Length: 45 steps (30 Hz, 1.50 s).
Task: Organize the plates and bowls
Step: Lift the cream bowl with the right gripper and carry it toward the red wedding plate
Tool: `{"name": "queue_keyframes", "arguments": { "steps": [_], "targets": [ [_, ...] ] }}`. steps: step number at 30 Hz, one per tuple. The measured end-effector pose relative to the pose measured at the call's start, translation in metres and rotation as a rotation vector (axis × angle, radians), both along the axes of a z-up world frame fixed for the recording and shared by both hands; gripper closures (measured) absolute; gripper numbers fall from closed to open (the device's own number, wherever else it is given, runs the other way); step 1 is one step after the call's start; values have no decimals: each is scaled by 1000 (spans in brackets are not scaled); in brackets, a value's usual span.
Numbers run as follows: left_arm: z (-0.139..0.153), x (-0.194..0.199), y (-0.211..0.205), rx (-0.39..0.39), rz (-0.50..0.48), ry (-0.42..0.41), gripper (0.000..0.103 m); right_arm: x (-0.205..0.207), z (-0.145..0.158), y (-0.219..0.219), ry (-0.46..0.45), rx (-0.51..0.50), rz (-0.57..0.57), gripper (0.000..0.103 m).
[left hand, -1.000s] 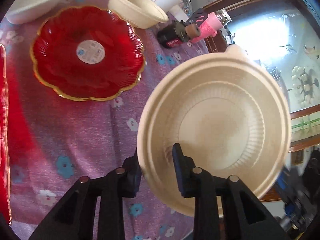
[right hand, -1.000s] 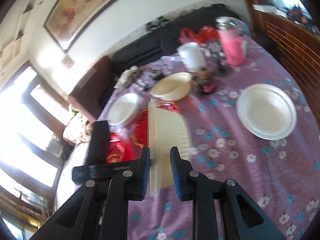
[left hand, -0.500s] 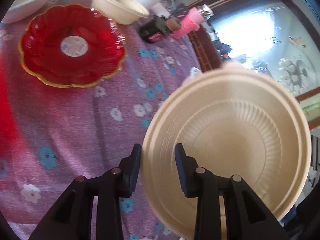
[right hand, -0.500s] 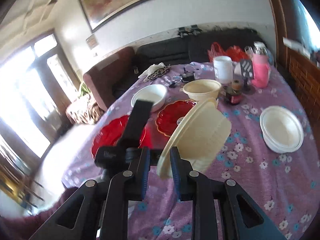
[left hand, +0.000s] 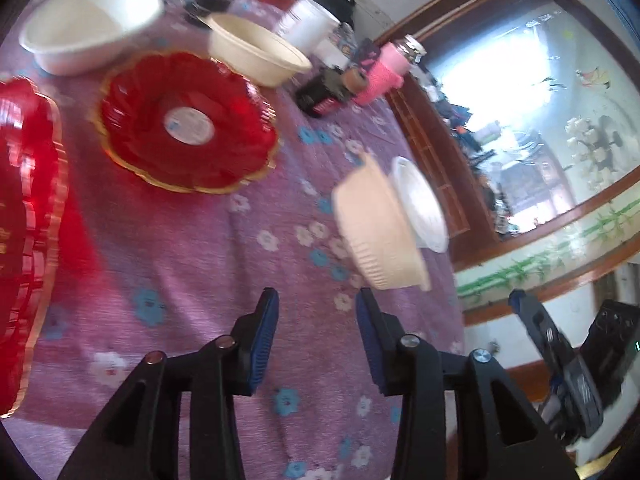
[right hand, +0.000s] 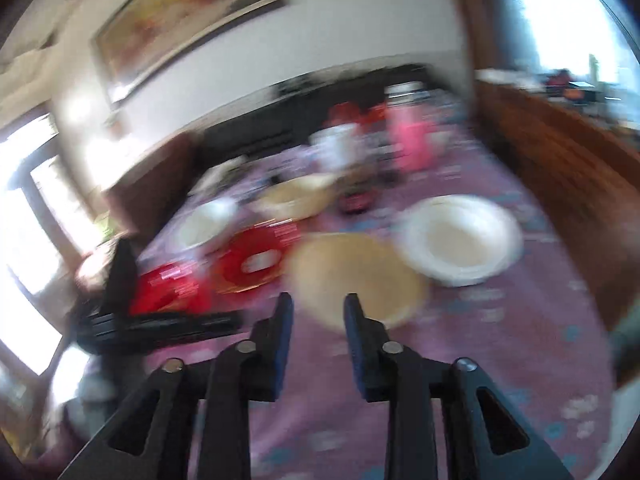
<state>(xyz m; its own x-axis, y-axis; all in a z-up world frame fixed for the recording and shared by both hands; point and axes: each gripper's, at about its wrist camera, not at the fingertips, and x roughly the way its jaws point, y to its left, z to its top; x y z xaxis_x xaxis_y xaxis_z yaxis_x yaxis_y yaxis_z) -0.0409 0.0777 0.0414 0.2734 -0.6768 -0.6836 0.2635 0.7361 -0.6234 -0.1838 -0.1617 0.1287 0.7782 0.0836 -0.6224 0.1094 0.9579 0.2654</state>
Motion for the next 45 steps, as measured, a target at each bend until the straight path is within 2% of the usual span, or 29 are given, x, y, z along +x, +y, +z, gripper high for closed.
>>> {"name": "queue_keyframes", "arguments": {
  "steps": [2,3,6,10,13,17,22,23,24,28,36,39,41,45],
  "targets": [
    [1,-4,-3,87,3,-24,57,2,-12,-24,32,67,-33,68],
    [3,-11,-7,165,-1,-65,56,3,-21,-33,53,98,-37,68],
    [1,-24,-20,333,-7,-150,52,7,-37,-37,95,93,-52,68],
    [-8,-24,-28,417,-11,-163,47,15,-54,-38,135,111,-58,61],
    [-16,-17,-35,446,1,-137,45,30,-65,-38,158,174,-36,58],
    [-17,0,-45,387,23,-67,46,67,-75,-43,201,240,-49,58],
    [-13,14,-45,307,89,-7,44,109,-109,-44,316,341,-54,58],
    [-14,16,-45,299,96,4,44,111,-116,-44,323,387,-45,64],
    [-14,16,-44,289,100,12,44,110,-122,-45,326,430,-39,84],
    [-13,14,-30,216,134,25,44,96,-133,-58,290,574,-47,94],
    [13,-6,2,98,169,-57,41,59,-135,-69,212,819,24,94],
    [29,-19,11,63,168,-119,34,52,-138,-60,192,899,79,94],
    [40,-30,15,67,160,-170,30,49,-134,-51,168,891,106,94],
    [58,-44,15,92,129,-266,29,46,-113,-23,145,782,144,93]
  ]
}}
